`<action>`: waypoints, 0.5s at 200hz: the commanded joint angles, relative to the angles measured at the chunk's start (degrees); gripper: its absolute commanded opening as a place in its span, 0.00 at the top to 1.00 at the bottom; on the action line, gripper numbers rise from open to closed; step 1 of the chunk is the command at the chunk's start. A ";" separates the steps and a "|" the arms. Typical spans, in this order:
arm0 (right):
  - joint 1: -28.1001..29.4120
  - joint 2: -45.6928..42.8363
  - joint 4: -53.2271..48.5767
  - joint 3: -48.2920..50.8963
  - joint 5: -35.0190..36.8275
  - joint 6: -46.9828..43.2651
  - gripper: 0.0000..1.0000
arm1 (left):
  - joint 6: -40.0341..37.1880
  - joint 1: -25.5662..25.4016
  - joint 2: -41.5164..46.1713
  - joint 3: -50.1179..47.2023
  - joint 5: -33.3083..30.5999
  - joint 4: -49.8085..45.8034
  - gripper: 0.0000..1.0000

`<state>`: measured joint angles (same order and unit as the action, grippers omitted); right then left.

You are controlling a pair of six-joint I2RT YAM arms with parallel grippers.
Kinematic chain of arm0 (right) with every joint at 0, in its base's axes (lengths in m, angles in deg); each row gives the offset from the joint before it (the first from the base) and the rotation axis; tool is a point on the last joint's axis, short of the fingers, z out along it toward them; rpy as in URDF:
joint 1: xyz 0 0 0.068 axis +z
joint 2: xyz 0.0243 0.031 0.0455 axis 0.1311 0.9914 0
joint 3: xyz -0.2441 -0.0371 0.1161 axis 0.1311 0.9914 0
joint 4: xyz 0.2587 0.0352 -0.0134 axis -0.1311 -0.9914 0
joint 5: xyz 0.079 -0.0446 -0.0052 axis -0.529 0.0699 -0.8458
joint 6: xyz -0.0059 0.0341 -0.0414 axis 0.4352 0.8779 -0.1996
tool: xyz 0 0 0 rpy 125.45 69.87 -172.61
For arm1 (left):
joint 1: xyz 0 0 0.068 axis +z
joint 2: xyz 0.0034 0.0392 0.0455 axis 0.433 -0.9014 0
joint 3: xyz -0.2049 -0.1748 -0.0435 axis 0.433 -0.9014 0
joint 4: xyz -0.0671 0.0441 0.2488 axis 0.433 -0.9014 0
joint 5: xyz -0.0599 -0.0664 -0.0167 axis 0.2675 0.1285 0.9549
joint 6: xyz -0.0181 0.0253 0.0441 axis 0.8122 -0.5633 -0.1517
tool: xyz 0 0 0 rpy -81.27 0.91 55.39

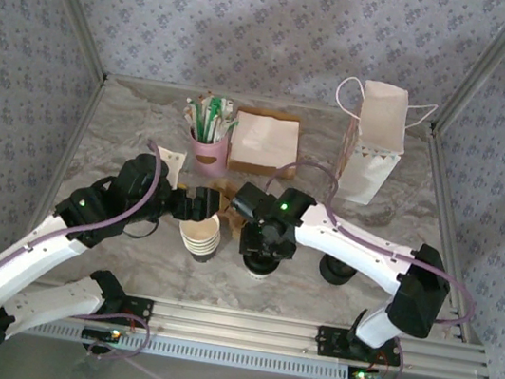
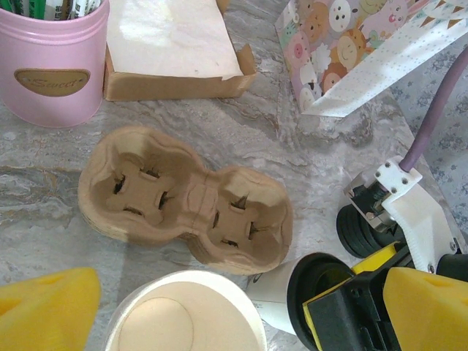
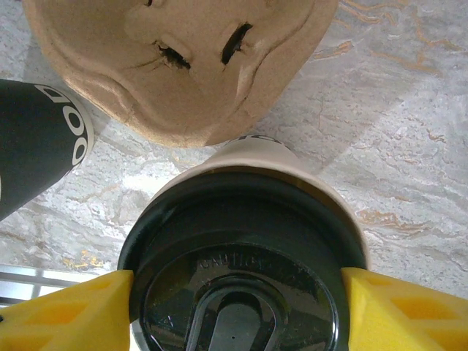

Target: Pack the takeout coffee

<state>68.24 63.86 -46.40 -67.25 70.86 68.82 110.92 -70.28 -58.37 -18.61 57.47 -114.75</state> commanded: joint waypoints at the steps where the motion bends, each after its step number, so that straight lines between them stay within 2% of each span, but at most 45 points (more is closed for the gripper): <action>1: 0.85 2.12 -0.15 4.23 -0.90 2.43 0.31 | -0.34 0.36 -0.14 0.10 0.11 0.46 0.01; 100: 2.45 3.39 0.21 5.40 0.55 3.56 0.31 | -0.53 0.43 -1.70 0.61 0.28 0.95 0.00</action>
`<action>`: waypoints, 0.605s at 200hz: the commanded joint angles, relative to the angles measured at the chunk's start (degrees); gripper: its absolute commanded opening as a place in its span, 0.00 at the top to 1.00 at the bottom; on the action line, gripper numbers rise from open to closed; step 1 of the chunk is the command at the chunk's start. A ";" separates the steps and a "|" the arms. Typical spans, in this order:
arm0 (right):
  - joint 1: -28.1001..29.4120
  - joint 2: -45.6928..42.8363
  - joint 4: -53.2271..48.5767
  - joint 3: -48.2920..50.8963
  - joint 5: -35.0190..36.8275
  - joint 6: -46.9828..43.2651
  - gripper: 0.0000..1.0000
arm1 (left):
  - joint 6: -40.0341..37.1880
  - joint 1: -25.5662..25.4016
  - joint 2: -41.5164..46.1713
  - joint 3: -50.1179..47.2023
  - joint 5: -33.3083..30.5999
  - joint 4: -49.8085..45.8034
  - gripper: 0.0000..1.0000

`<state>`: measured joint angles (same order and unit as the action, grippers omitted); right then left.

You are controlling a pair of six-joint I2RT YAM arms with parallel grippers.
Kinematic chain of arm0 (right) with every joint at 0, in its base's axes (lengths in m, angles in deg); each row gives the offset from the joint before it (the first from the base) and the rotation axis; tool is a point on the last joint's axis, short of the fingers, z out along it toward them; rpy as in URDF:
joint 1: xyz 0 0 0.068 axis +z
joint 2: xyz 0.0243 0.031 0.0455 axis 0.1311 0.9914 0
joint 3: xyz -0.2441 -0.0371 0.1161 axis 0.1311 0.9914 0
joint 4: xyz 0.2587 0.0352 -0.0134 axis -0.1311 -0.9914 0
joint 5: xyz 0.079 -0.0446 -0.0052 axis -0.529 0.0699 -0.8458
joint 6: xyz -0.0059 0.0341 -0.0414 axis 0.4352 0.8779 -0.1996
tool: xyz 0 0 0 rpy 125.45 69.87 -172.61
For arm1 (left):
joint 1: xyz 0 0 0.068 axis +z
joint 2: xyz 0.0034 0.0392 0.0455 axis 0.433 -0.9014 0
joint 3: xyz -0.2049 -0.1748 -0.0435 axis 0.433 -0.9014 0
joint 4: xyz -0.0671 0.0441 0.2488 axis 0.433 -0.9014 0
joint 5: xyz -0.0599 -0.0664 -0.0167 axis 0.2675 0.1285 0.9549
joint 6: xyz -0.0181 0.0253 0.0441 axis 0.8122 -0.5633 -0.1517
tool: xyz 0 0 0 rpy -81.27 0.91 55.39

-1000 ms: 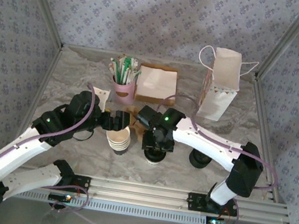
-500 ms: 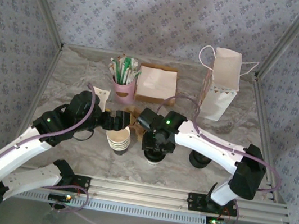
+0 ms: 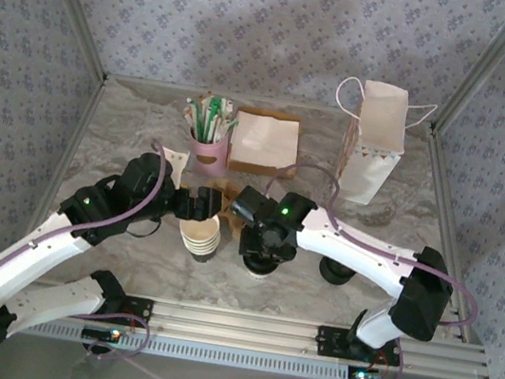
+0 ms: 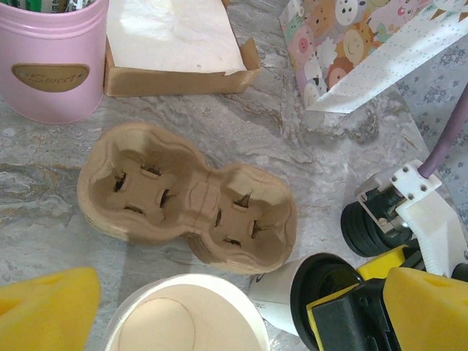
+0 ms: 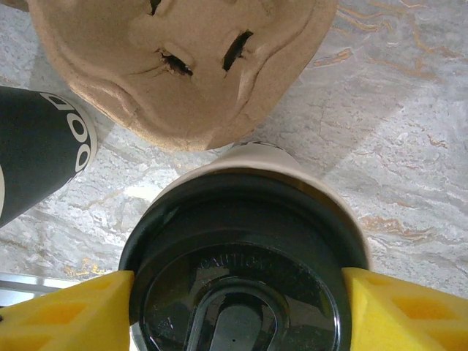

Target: Pack the takeout coffee

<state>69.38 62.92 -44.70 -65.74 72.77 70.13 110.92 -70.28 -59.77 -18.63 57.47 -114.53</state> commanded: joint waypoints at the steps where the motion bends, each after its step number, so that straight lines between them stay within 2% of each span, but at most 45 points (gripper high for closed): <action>1: 1.33 4.33 -1.53 3.86 -1.33 2.27 0.31 | -0.56 0.42 -0.32 0.63 0.28 0.69 0.00; 65: 1.55 2.53 -6.65 -3.20 0.76 2.21 0.25 | -0.42 0.46 -0.34 0.28 0.46 1.10 0.01; 121: 1.22 1.83 -7.36 -5.00 0.90 1.25 0.18 | -0.29 0.50 -0.52 0.00 0.54 1.48 0.00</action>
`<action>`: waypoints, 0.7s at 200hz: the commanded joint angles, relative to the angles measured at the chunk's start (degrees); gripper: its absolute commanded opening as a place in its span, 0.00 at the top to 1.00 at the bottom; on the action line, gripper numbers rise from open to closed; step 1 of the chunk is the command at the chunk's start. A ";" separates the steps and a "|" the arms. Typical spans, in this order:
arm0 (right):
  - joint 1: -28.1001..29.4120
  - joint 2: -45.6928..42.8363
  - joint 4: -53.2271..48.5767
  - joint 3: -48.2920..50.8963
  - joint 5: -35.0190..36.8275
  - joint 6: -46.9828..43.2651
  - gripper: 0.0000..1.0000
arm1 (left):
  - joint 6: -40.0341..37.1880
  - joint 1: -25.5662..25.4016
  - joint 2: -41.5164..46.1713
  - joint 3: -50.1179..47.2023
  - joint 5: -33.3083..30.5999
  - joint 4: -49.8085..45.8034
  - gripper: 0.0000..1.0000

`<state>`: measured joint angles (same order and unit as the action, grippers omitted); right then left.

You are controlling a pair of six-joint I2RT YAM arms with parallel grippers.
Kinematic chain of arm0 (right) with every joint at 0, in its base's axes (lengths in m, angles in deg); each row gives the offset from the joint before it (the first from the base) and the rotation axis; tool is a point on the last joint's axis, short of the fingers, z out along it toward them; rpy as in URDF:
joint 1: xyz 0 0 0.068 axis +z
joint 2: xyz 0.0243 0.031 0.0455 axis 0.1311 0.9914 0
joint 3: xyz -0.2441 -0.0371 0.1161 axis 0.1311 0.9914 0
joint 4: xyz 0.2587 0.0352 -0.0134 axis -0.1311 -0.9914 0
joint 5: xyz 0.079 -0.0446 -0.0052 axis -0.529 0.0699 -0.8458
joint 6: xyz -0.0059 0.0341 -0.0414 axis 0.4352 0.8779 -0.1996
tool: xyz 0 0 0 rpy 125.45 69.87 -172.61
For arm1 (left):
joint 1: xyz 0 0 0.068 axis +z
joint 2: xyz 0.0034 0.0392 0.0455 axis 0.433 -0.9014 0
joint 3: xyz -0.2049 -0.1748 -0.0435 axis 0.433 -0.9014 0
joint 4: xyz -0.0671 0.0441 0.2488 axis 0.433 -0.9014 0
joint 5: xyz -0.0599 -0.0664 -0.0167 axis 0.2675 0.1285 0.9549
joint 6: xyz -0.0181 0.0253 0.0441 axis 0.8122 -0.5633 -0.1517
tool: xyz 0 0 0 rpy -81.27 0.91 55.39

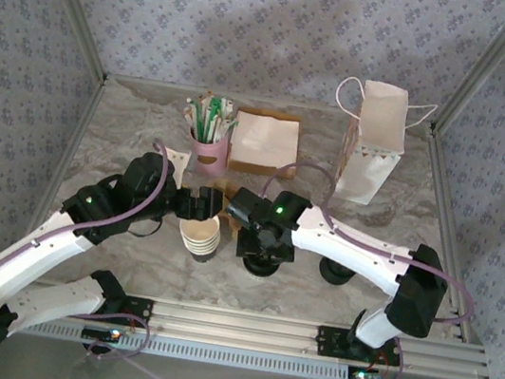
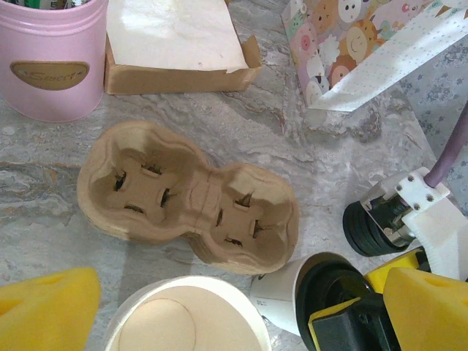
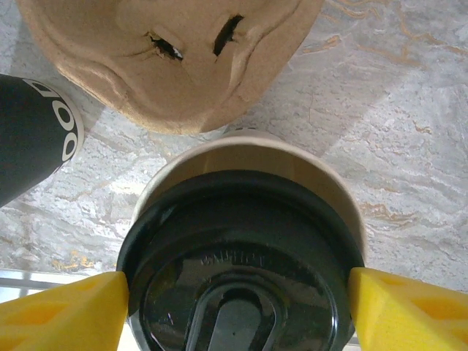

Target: Pack the takeout coffee

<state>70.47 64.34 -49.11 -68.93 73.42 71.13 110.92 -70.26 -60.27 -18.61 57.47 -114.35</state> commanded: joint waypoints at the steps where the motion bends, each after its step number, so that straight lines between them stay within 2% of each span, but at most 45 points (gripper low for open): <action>1: 0.15 0.43 -2.90 -1.83 0.24 0.24 0.18 | -0.31 0.52 -0.02 -0.02 0.55 1.28 0.01; 95: -0.71 -4.02 -4.79 -3.27 1.74 -1.11 0.09 | -0.17 0.61 -0.82 0.40 1.90 1.72 0.00; 121: -1.00 -6.94 -5.21 -2.25 3.20 -1.76 0.09 | -0.16 0.57 -1.67 0.81 3.68 1.80 0.06; 140: -1.15 -10.36 -4.42 0.51 4.51 -2.72 0.12 | -0.07 0.49 -2.43 1.37 6.20 1.46 0.13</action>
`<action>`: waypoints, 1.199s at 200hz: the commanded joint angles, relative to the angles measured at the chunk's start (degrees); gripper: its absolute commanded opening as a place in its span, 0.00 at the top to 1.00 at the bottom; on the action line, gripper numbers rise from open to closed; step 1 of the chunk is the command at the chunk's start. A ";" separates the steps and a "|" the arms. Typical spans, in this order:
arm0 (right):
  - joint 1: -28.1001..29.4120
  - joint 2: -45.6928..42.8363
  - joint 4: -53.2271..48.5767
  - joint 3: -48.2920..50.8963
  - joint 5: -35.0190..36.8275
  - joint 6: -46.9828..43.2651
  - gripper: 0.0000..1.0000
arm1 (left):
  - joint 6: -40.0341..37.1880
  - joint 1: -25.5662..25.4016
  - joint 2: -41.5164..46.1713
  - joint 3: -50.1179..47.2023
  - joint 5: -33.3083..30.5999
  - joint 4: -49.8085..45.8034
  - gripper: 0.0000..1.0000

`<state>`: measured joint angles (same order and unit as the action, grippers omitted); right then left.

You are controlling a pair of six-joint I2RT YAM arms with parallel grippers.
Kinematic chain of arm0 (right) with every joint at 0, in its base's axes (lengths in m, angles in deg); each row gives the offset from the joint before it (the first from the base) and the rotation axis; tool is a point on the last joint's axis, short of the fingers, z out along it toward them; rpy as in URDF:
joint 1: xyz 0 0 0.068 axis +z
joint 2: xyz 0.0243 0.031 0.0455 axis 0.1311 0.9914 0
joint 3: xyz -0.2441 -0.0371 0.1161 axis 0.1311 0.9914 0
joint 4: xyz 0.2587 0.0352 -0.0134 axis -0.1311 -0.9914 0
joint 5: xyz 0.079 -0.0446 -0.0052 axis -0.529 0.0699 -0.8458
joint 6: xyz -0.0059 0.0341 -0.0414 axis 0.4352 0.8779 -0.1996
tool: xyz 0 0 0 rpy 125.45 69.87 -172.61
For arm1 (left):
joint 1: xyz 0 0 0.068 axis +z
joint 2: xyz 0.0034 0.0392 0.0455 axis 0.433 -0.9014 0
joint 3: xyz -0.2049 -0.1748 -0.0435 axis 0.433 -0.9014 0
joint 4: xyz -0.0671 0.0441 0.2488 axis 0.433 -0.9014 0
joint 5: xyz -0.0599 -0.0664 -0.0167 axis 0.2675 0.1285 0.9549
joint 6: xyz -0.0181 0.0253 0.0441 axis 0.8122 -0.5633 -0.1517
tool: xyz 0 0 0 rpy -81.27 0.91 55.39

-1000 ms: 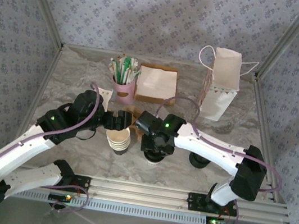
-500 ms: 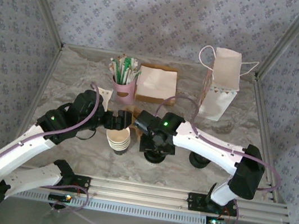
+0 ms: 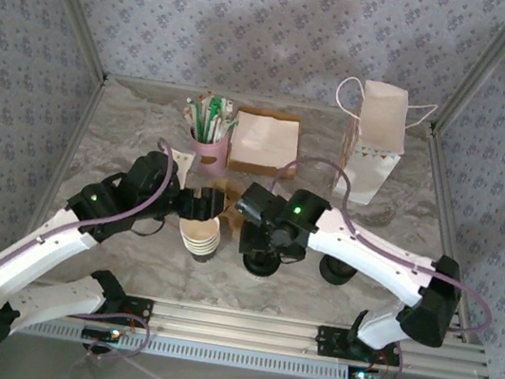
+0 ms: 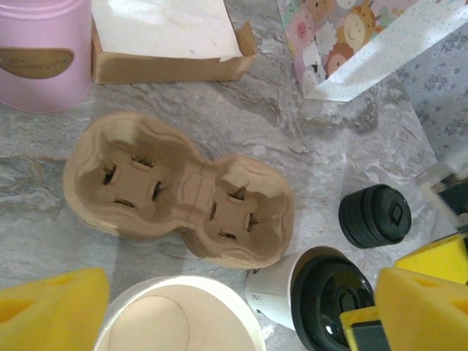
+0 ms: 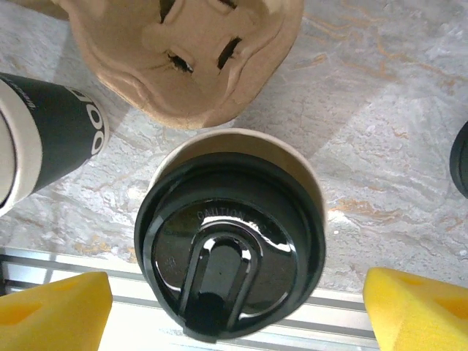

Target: Pack the takeout coffee

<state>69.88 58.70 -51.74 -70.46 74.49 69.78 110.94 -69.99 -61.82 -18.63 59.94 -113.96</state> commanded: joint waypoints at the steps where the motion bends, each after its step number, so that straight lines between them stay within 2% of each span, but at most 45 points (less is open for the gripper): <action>1: -0.61 -4.86 -1.68 2.22 3.46 -1.47 0.12 | -0.05 0.18 -0.99 1.45 3.85 1.06 0.13; 16: -0.97 -8.31 0.56 5.84 2.76 -3.15 0.15 | 0.26 -0.95 -2.01 2.14 5.01 0.44 0.19; 32: -2.61 -13.12 4.61 11.87 -0.51 -4.98 0.20 | 0.36 -4.50 -3.74 3.84 4.05 -1.37 0.24; 54: -5.79 -21.49 15.88 22.40 -10.78 -8.53 0.29 | 0.58 -10.64 -6.76 7.16 0.65 -4.74 0.30; 68: -6.41 -26.09 21.29 26.33 -13.62 -9.00 0.28 | 0.83 -12.41 -8.07 7.89 -0.39 -5.41 0.31; 83: -6.21 -26.53 21.82 25.96 -12.55 -11.16 0.25 | 1.08 -12.53 -8.29 7.42 -2.02 -5.81 0.31; 104: -4.63 -22.88 17.06 22.00 -9.03 -15.05 0.22 | 1.09 -10.88 -7.70 6.73 -3.01 -5.91 0.30; 152: 0.82 -13.33 8.22 10.93 -0.77 -19.53 0.13 | 0.08 -5.44 -7.24 6.69 2.12 -5.67 0.18; 196: 2.30 -6.07 2.24 3.24 0.30 -21.90 0.08 | -0.18 -0.86 -3.77 4.07 4.81 -5.79 0.14; 240: 2.89 -2.43 1.35 1.37 -0.33 -21.57 0.07 | -0.44 2.36 -1.11 2.05 6.73 -5.88 0.12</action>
<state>72.33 54.48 -46.73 -66.98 73.25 49.15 111.32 -69.10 -64.64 -15.59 64.40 -119.21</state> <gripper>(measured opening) 0.926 0.875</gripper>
